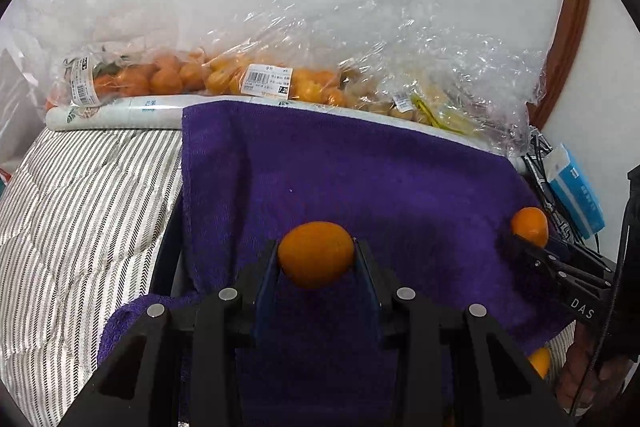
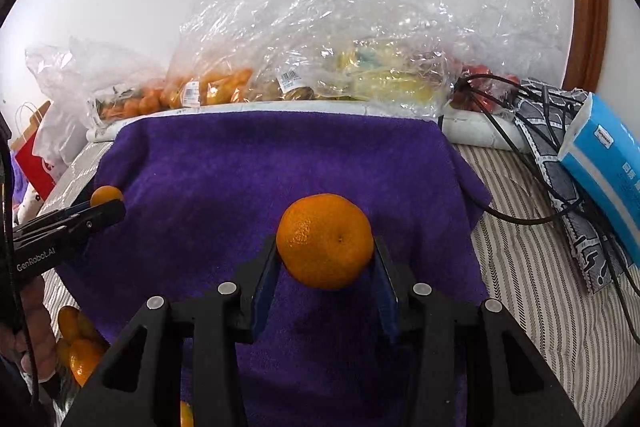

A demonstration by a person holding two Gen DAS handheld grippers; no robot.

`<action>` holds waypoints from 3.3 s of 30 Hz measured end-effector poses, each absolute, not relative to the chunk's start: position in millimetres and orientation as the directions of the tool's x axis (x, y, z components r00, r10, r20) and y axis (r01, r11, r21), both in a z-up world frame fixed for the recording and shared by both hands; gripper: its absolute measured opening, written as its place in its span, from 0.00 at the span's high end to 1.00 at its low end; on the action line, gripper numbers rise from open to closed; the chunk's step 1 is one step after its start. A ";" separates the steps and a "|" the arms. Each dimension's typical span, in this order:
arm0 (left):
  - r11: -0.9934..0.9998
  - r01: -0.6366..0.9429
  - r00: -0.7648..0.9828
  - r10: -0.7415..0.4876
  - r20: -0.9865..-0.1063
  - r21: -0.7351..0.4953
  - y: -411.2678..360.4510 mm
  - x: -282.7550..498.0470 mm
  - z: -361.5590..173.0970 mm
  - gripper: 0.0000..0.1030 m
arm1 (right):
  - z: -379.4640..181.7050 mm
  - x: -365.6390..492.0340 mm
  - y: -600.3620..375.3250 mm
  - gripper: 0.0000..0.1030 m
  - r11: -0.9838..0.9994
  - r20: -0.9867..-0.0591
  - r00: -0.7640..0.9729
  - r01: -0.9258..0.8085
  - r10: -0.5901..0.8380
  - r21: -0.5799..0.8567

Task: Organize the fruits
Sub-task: 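Lift both held oranges and carry them over the purple towel, then lower both oranges onto the purple towel and open both tools, then withdraw both tools and move the right tool to another large orange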

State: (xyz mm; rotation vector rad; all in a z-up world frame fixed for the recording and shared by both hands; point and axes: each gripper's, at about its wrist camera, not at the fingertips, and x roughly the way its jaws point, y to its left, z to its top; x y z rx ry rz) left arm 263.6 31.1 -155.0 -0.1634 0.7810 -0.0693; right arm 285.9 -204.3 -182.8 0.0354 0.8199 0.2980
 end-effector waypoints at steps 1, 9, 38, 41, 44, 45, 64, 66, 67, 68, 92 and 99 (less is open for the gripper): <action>0.986 -0.003 0.704 -0.118 -0.700 -0.169 31.2 264.9 -156.2 0.66 | -183.3 286.9 -204.8 0.57 0.958 -0.717 0.641 -0.246 0.276 0.148; 0.986 -0.021 0.677 -0.109 -0.728 -0.167 33.8 269.9 -162.7 0.66 | -185.2 288.2 -203.3 0.56 0.959 -0.723 0.638 -0.251 0.266 0.131; 0.989 -0.014 0.802 -0.079 -0.593 -0.150 29.1 213.0 -101.3 0.46 | -103.4 218.7 -207.0 0.47 0.976 -0.529 0.822 -0.209 0.211 0.065; 0.987 0.001 0.799 -0.098 -0.593 -0.162 28.8 194.0 -91.3 0.46 | -85.8 197.7 -210.1 0.42 0.984 -0.515 0.839 -0.168 0.177 0.065; 0.988 0.004 0.801 -0.094 -0.591 -0.152 29.4 171.1 -85.6 0.46 | -77.3 177.7 -213.7 0.38 0.980 -0.544 0.815 -0.165 0.200 0.114; 0.988 0.004 0.799 -0.095 -0.594 -0.152 30.3 163.5 -84.2 0.46 | -75.7 169.9 -214.7 0.38 0.976 -0.550 0.807 -0.172 0.217 0.134; 0.980 -0.067 0.743 -0.076 -0.666 -0.186 60.1 84.8 -103.6 0.42 | -80.3 71.0 -218.3 0.32 0.964 -0.534 0.802 -0.216 0.267 0.157; 0.978 -0.082 0.733 -0.071 -0.676 -0.192 66.1 82.9 -110.1 0.41 | -90.0 70.6 -214.1 0.32 0.960 -0.548 0.787 -0.228 0.282 0.166; 0.977 -0.084 0.726 -0.076 -0.683 -0.198 68.6 82.8 -112.9 0.40 | -94.0 70.7 -211.7 0.33 0.958 -0.557 0.780 -0.232 0.287 0.169; 0.975 -0.083 0.720 -0.084 -0.689 -0.206 71.4 82.5 -115.9 0.38 | -99.7 71.2 -208.6 0.35 0.955 -0.568 0.767 -0.240 0.298 0.176; 0.976 -0.023 0.681 -0.144 -0.718 -0.217 97.5 94.6 -165.6 0.26 | -180.0 120.0 -135.4 0.48 0.943 -0.772 0.571 -0.313 0.279 0.109; 0.980 0.023 0.662 -0.162 -0.732 -0.197 85.2 98.5 -167.1 0.27 | -182.9 118.7 -128.8 0.56 0.948 -0.785 0.577 -0.314 0.226 0.042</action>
